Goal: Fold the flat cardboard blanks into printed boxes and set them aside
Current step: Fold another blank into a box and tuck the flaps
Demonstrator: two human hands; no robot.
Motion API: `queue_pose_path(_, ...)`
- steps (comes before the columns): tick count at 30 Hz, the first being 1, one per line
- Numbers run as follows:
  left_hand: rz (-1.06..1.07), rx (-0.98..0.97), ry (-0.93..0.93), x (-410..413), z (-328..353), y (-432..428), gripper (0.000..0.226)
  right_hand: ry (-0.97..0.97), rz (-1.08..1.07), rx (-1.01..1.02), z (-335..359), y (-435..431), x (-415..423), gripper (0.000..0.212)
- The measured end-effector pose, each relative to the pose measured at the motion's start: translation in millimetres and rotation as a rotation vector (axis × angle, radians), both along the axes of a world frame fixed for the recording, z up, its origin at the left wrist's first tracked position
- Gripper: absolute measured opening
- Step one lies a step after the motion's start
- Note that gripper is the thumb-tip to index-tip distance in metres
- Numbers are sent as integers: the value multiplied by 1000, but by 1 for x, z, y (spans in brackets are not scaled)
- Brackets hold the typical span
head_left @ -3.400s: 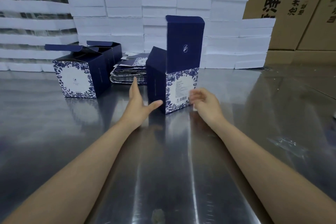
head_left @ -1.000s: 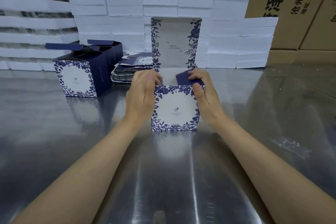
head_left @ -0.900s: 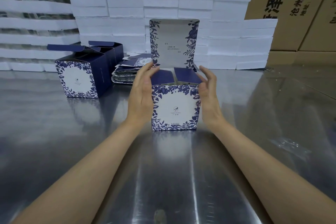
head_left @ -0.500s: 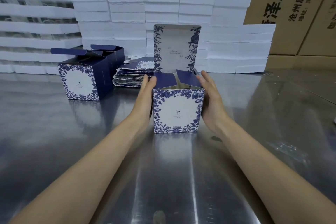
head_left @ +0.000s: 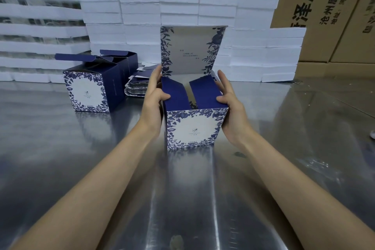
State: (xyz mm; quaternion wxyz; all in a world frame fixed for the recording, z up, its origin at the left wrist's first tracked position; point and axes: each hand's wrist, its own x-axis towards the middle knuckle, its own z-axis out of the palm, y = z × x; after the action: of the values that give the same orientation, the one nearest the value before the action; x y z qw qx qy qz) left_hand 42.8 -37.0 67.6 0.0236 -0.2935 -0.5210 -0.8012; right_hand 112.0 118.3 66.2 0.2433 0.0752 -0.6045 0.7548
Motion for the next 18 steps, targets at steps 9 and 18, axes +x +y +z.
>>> queue_pose_path(9, 17, -68, -57, -1, -6, 6, 26, 42, -112, 132, -9, 3, -7, 37)
queue_pose_path(18, 182, -221, 205, 3, -20, 5, 30, 83, -199, 385, -21, 7, -4, 23)
